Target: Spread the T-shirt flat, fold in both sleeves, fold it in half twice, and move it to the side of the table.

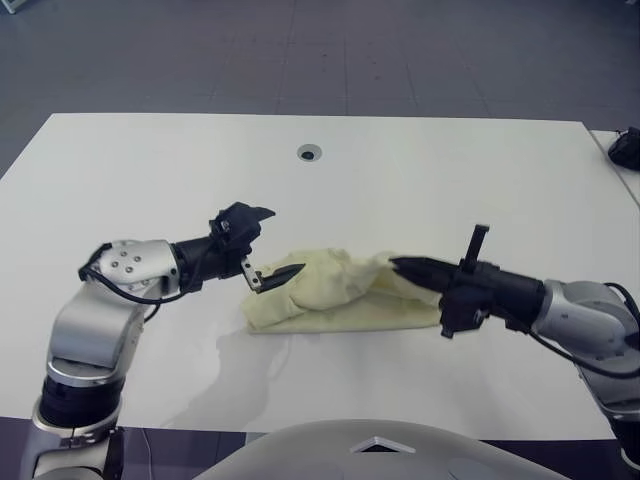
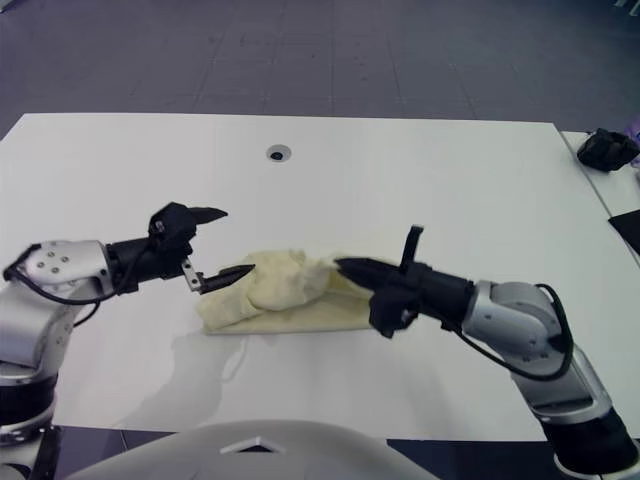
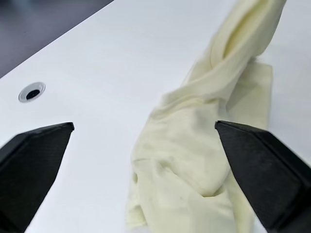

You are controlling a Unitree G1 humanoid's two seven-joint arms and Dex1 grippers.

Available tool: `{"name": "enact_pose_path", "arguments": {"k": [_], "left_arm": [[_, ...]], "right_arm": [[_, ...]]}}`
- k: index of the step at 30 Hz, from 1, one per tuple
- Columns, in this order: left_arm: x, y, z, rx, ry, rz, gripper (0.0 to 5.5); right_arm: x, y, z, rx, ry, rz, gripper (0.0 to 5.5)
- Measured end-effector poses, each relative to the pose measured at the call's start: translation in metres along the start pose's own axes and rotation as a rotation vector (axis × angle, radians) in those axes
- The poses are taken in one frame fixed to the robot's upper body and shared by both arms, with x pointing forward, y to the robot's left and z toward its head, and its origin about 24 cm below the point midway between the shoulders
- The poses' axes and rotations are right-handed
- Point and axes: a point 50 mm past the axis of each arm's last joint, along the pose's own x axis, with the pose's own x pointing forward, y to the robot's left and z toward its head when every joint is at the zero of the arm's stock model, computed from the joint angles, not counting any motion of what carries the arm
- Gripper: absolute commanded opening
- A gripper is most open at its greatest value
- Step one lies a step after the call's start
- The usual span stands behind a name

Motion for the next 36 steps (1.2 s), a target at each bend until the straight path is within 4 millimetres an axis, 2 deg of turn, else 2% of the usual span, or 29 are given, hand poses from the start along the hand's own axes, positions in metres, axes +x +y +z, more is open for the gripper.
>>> {"name": "enact_pose_path", "arguments": {"k": [2, 5, 9, 13, 18, 24, 25, 27, 36], "left_arm": [[0.004, 0.005, 0.0, 0.04, 0.001, -0.072, 5.21], [0.024, 0.009, -0.011, 0.091, 0.022, -0.218, 4.76], [0.064, 0.021, -0.025, 0.188, 0.062, -0.335, 4.15], [0.093, 0.034, -0.021, 0.252, 0.062, -0.399, 3.49], [0.109, 0.045, -0.03, 0.238, 0.101, -0.465, 2.71], [0.129, 0.038, -0.039, 0.168, 0.075, -0.546, 1.62], [0.132, 0.036, -0.038, 0.163, 0.062, -0.56, 1.57], [0.134, 0.036, -0.038, 0.134, 0.051, -0.571, 1.83], [0.131, 0.038, -0.054, 0.014, 0.076, -0.624, 3.28]], "right_arm": [[-0.005, 0.006, -0.007, -0.025, 0.022, 0.029, 0.0], [-0.009, 0.017, -0.014, -0.051, 0.039, 0.074, 0.0], [-0.011, 0.033, -0.021, -0.059, 0.044, 0.139, 0.0], [-0.011, 0.049, -0.026, -0.061, 0.046, 0.207, 0.0], [-0.009, 0.055, -0.029, -0.068, 0.046, 0.227, 0.0], [-0.003, 0.053, -0.028, -0.087, 0.042, 0.212, 0.0], [-0.002, 0.054, -0.028, -0.087, 0.037, 0.214, 0.0], [0.001, 0.051, -0.027, -0.094, 0.031, 0.209, 0.0], [0.006, 0.041, -0.021, -0.093, 0.006, 0.172, 0.0]]}}
